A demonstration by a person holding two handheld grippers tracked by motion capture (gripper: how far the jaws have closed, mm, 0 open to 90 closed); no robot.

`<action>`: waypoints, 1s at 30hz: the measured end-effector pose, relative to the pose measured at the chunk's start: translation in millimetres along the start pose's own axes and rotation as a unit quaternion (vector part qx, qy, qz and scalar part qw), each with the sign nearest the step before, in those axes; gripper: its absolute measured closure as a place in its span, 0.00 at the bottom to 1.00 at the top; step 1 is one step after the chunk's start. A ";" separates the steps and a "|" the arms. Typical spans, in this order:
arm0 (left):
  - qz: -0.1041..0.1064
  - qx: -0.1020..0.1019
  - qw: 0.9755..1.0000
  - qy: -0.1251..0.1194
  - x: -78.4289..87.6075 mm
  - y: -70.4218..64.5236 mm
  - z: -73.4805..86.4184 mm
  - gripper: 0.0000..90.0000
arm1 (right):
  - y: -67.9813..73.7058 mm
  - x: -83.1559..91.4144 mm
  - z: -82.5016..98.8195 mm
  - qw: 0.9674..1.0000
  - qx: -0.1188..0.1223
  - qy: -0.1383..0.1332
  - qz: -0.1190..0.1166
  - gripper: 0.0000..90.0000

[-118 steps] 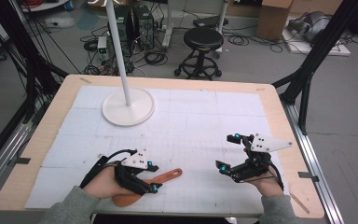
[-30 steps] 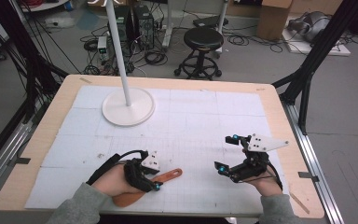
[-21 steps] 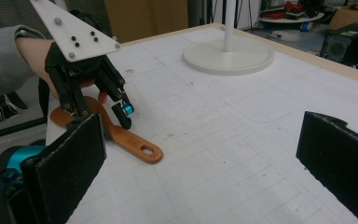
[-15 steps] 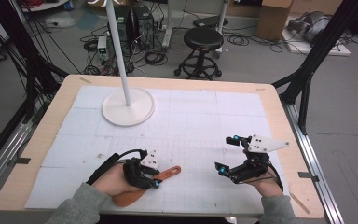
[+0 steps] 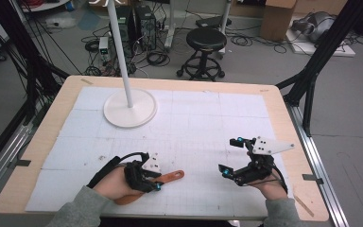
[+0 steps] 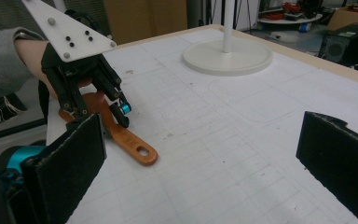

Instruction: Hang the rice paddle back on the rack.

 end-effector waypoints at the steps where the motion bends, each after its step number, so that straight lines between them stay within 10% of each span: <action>1: 0.000 0.001 1.000 -0.002 0.7 0.1 0.0 0.72 | 0.0 -0.2 -0.1 1.000 0.001 0.000 -0.001 0.00; 30: -0.013 0.024 0.997 -0.074 53.1 14.1 -2.0 0.72 | -0.3 -0.8 1.1 1.000 -0.002 0.003 -0.001 0.00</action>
Point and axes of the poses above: each handheld gripper's, and its own axes: x roughly backward along the jaws, z roughly out of its underside, y roughly to its left, the point moved 9 cm from there along -x, roughly forward along the jaws, and after that the axes turned 1 degree about -y, right-handed, at the moved point
